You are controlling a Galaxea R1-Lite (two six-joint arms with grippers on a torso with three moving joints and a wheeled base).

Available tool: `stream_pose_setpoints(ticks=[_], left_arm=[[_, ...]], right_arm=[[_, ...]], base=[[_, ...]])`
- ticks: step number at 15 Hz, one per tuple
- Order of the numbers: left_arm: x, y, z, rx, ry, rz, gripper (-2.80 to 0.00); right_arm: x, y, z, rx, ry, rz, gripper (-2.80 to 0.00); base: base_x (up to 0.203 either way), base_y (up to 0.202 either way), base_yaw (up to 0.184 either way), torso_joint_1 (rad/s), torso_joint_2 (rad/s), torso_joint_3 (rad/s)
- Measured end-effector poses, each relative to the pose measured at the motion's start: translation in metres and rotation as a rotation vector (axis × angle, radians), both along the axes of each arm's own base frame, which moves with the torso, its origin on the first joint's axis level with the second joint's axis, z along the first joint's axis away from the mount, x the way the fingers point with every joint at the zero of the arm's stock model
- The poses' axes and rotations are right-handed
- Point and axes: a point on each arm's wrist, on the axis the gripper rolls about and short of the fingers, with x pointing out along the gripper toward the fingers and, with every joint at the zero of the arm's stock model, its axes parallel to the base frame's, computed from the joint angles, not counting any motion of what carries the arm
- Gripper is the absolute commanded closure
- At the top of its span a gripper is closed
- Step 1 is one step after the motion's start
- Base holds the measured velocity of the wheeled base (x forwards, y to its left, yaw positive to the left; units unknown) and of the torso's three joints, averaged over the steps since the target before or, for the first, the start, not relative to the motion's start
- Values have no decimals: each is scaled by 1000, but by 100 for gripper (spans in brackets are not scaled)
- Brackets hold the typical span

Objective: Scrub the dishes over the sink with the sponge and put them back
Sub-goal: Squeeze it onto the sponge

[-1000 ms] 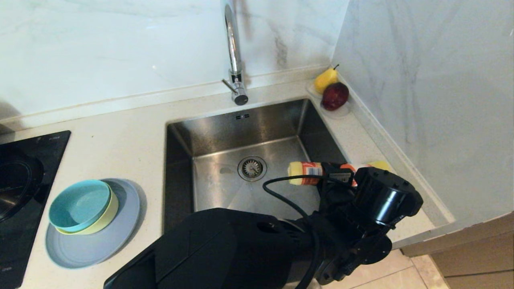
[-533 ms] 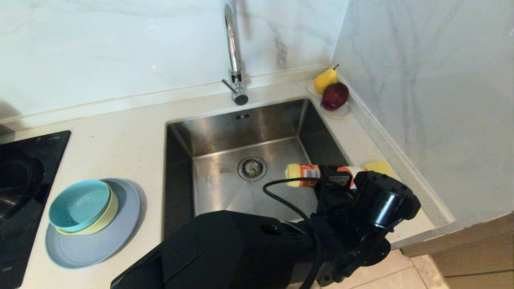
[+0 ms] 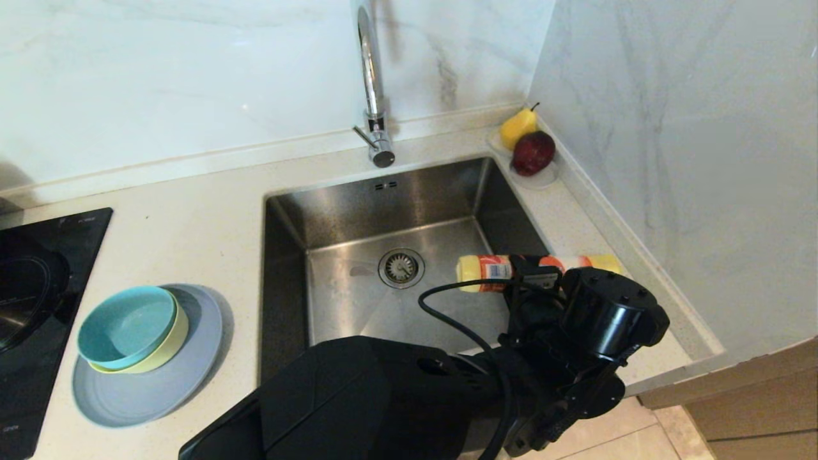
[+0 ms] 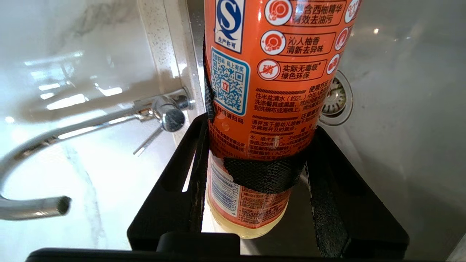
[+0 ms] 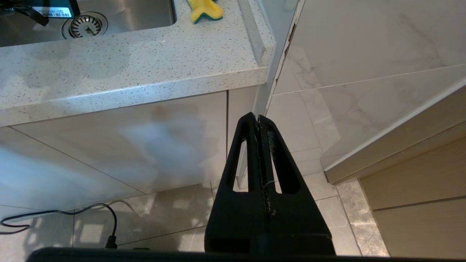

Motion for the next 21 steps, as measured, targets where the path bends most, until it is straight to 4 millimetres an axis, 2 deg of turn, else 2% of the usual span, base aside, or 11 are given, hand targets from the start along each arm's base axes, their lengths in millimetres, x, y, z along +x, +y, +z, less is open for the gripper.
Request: stream_pose_setpoints(ticks=[4,21], left_arm=[[0,0,-1,44,3,-3,0],[-8,-6,-7,45,7,-22,0]], right_arm=[[0,0,0,0,0,0,0],[0,0,0,0,0,0,0]], base=[[0,0,0,0,0,0],[0,0,0,0,0,0]])
